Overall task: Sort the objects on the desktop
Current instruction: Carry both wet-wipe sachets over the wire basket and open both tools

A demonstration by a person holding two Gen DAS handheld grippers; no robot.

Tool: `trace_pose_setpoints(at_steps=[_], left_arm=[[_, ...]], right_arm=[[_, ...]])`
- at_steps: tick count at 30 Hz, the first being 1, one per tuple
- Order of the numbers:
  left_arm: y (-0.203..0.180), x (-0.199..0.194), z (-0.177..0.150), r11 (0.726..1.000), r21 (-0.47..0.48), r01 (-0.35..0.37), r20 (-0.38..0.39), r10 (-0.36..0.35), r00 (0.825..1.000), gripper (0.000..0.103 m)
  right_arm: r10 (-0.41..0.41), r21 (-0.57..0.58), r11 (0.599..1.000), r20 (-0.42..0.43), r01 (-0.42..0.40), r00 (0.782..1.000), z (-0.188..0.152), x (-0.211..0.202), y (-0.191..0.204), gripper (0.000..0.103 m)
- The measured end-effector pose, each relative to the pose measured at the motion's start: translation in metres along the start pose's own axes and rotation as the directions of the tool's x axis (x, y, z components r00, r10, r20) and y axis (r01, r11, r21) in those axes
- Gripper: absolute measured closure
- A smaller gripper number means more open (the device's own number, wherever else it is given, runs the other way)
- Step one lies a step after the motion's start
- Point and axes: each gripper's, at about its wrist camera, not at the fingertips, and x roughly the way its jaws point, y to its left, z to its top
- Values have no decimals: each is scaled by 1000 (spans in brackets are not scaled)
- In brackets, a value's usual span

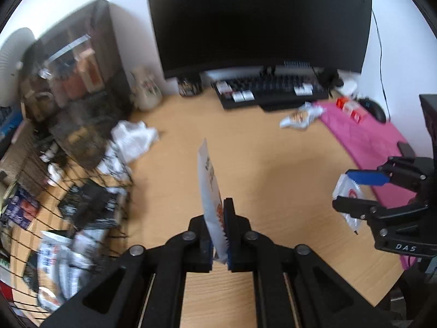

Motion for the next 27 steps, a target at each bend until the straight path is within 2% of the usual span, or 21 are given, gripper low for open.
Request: trace_pose_setpoints(at_steps=[6, 12, 21, 27], left_arm=[[32, -31, -1, 997, -58, -43, 57, 46, 997, 97], [73, -58, -13, 985, -142, -99, 89, 113, 990, 97], [136, -85, -40, 947, -268, -176, 85, 205, 975, 97], [171, -92, -56, 919, -333, -209, 62, 242, 968, 97]], right_arm=[[40, -73, 997, 69, -35, 997, 34, -18, 39, 61], [113, -169, 981, 109, -94, 988, 67, -22, 95, 61], [262, -305, 927, 106, -220, 959, 108, -7, 186, 61], [314, -358, 896, 93, -262, 945, 119, 3, 231, 61]])
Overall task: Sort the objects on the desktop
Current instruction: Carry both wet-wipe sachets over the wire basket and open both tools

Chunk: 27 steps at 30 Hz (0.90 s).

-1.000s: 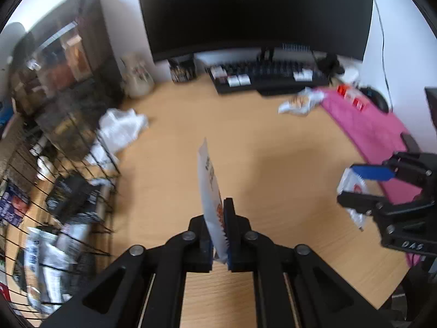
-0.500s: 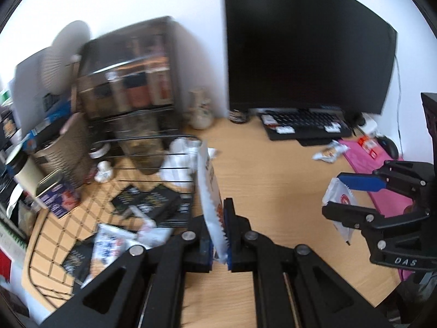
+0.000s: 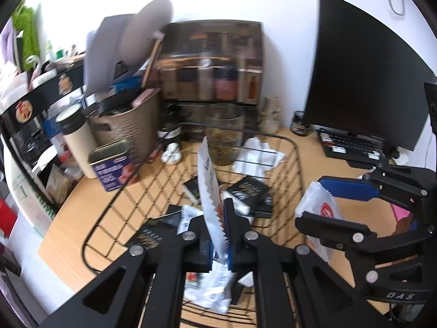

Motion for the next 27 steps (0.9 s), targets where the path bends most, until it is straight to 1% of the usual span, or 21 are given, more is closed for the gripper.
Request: trace_pose_setpoints(at_steps=[4, 8, 20, 21, 22, 23, 24, 25, 27], left_arm=[[17, 4, -3, 999, -29, -15, -11, 14, 1000, 97], [26, 8, -6, 999, -43, -24, -24, 23, 999, 97], [32, 15, -6, 997, -64, -36, -33, 34, 999, 97], [33, 14, -5, 997, -72, -37, -30, 35, 999, 95], [34, 14, -5, 996, -81, -39, -26, 37, 999, 91], [36, 14, -4, 995, -91, -43, -25, 40, 999, 66], [38, 14, -4, 994, -102, -46, -24, 44, 999, 32], [40, 13, -4, 992, -118, -46, -15, 44, 999, 24], [45, 10, -4, 989, -147, -17, 1, 18, 1000, 24]], right_arm=[[20, -18, 1000, -6, -20, 1000, 7, 12, 12, 61], [33, -22, 999, -13, -33, 999, 11, 23, 17, 61], [34, -6, 999, -10, -34, 999, 12, 30, 12, 60], [27, -4, 1000, -7, -27, 1000, 12, 30, 11, 59], [12, -3, 1000, 1, -12, 1000, 13, 30, 10, 59], [-10, -1, 1000, 10, 10, 1000, 14, 30, 9, 54], [-32, 4, 999, 16, 32, 999, 14, 31, 8, 46], [-45, 12, 999, 21, 45, 999, 14, 30, 5, 44], [-27, 29, 999, 26, 26, 999, 14, 28, 1, 43]])
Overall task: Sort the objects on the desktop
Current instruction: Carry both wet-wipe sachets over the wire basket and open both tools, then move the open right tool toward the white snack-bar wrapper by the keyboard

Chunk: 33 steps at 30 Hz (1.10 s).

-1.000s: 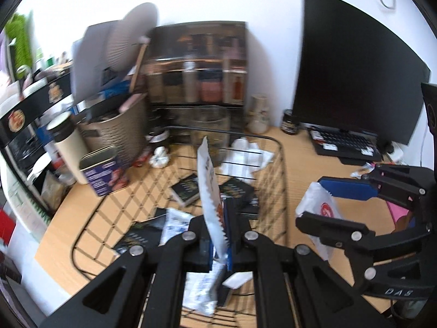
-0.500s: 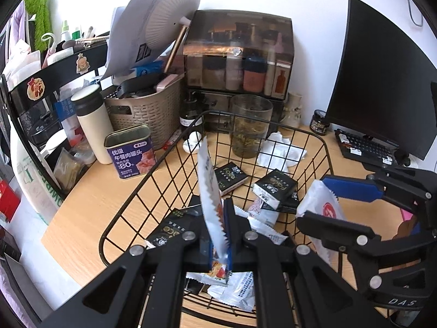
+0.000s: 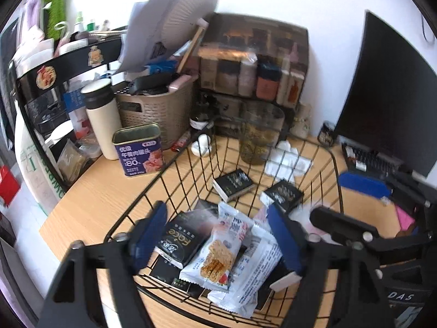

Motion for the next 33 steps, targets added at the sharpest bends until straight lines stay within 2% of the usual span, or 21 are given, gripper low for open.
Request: trace_pose_setpoints(at_steps=[2, 7, 15, 21, 26, 33], left_arm=[[1, -2, 1, 1000, -8, 22, 0, -22, 1000, 23], [-2, 0, 0, 1000, 3, 18, -11, -18, 1000, 23], [-32, -13, -5, 996, 68, 53, 6, -54, 999, 23], [-76, -24, -12, 983, 158, 96, 9, -98, 995, 24], [-132, -24, -27, 951, 263, 160, -22, -160, 987, 23], [-213, 0, -57, 875, 412, 253, -121, -222, 967, 24]], right_arm=[[9, 10, 1000, -1, -9, 1000, 0, -1, -3, 43], [-18, 13, 1000, 17, 18, 1000, -1, -12, -12, 43], [-162, 106, 982, 22, 158, 987, -16, -54, -85, 43], [-240, 186, 953, -25, 240, 970, -52, -76, -140, 43], [-273, 255, 924, -83, 285, 958, -91, -85, -178, 43], [-286, 318, 895, -130, 313, 949, -135, -96, -212, 43]])
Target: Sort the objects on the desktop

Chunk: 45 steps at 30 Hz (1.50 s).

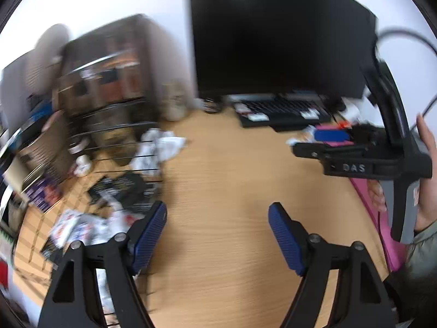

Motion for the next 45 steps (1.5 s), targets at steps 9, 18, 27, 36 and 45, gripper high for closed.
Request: trace_pose_setpoints(at_steps=[9, 18, 27, 36, 45], left_arm=[[-28, 65, 13, 998, 20, 60, -74, -58, 996, 24], [-30, 120, 22, 995, 2, 103, -132, -102, 986, 23], [-26, 135, 23, 992, 19, 121, -156, -116, 981, 24], [-11, 127, 23, 995, 6, 105, -139, -103, 985, 23], [-16, 109, 25, 996, 22, 89, -113, -86, 990, 24]], right_arm=[[-47, 66, 997, -51, 50, 998, -22, 12, -44, 43], [-112, 157, 980, -92, 126, 989, -24, 29, -95, 43], [-227, 164, 958, -66, 235, 972, 30, 60, -119, 43], [-303, 162, 930, -172, 330, 937, 34, 111, -141, 60], [-234, 25, 970, -163, 241, 958, -10, 82, -74, 59]])
